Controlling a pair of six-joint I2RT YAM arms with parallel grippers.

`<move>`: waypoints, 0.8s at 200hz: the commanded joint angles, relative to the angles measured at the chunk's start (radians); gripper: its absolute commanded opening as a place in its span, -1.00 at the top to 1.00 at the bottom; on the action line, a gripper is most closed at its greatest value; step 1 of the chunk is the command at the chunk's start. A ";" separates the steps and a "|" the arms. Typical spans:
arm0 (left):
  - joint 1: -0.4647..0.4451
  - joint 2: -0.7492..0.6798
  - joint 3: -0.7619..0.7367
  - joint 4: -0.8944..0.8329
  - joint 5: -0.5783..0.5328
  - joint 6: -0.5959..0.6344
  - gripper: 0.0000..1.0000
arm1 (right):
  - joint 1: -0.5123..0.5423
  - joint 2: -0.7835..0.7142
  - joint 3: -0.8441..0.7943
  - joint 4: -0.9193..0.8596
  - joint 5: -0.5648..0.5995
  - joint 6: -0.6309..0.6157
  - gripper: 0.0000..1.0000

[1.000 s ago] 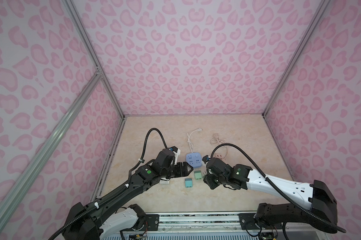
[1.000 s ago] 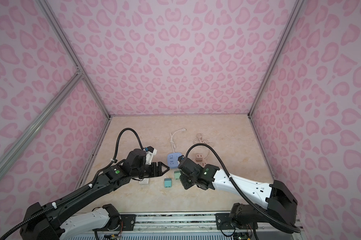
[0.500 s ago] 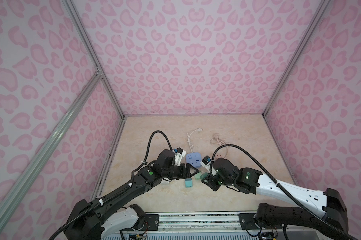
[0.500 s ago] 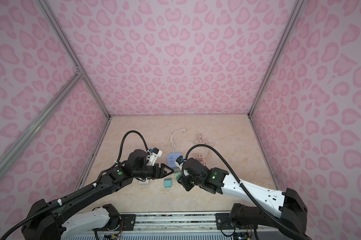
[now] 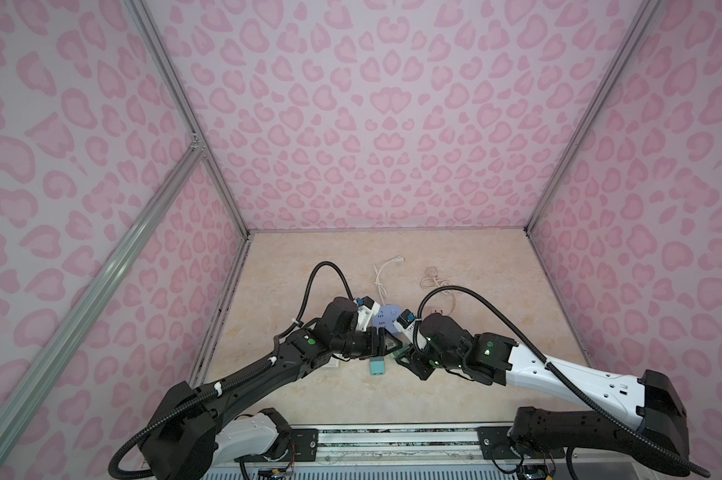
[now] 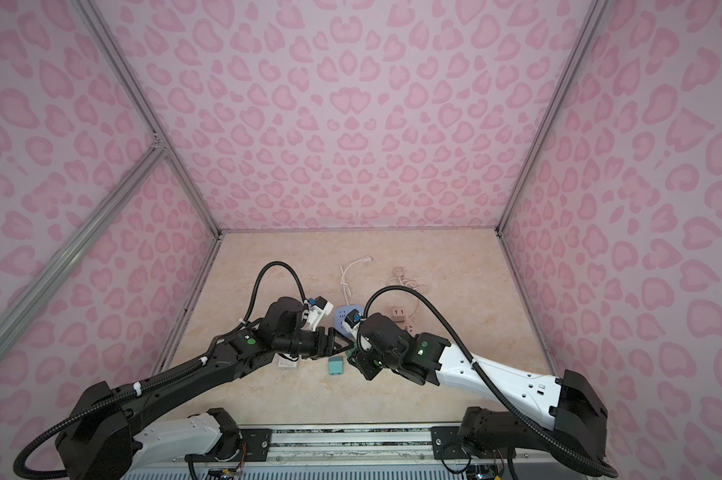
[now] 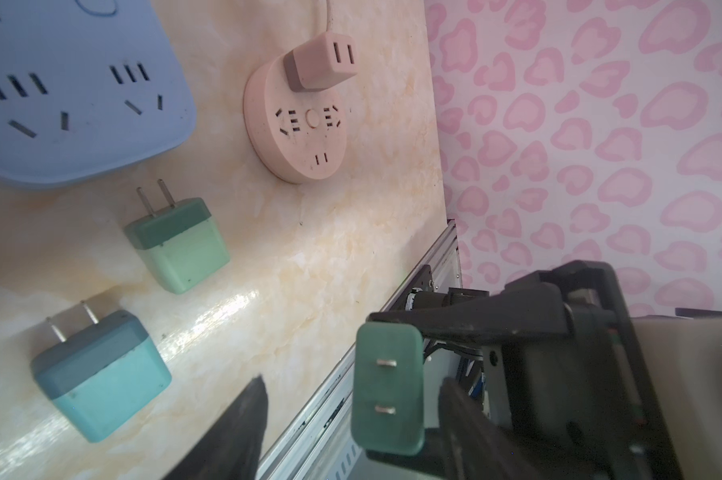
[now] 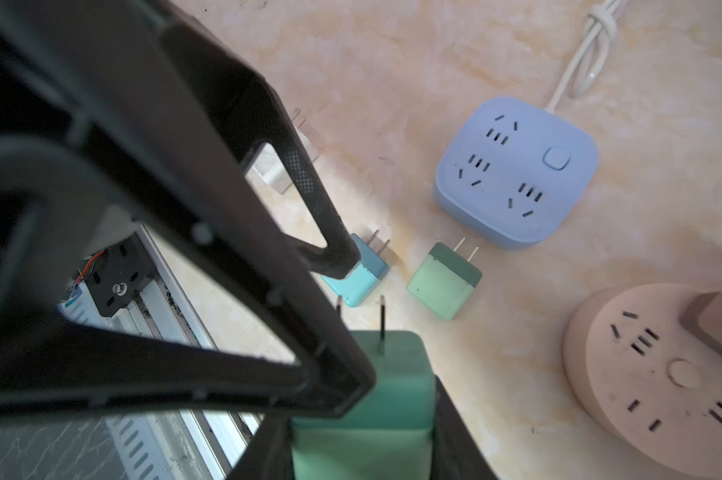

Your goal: Insert the plug

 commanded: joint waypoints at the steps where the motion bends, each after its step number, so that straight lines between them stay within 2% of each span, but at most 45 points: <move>1: -0.007 0.018 0.014 0.041 0.027 0.001 -0.25 | 0.000 0.013 0.010 0.021 0.002 -0.012 0.73; 32: -0.016 0.033 0.015 0.046 0.026 -0.002 -0.05 | 0.002 0.028 0.021 0.026 0.000 -0.013 0.72; 96: -0.021 0.054 0.010 0.083 0.056 -0.013 0.08 | 0.005 0.062 0.045 0.043 -0.006 -0.013 0.72; 128: -0.022 0.064 0.006 0.120 0.079 -0.021 0.27 | 0.007 0.080 0.060 0.041 0.010 -0.012 0.71; 134: -0.022 0.064 0.004 0.122 0.084 -0.022 0.40 | 0.007 0.081 0.061 0.043 0.012 -0.012 0.71; 160: -0.024 0.066 0.001 0.127 0.084 -0.023 0.51 | 0.007 0.089 0.063 0.053 0.032 -0.012 0.68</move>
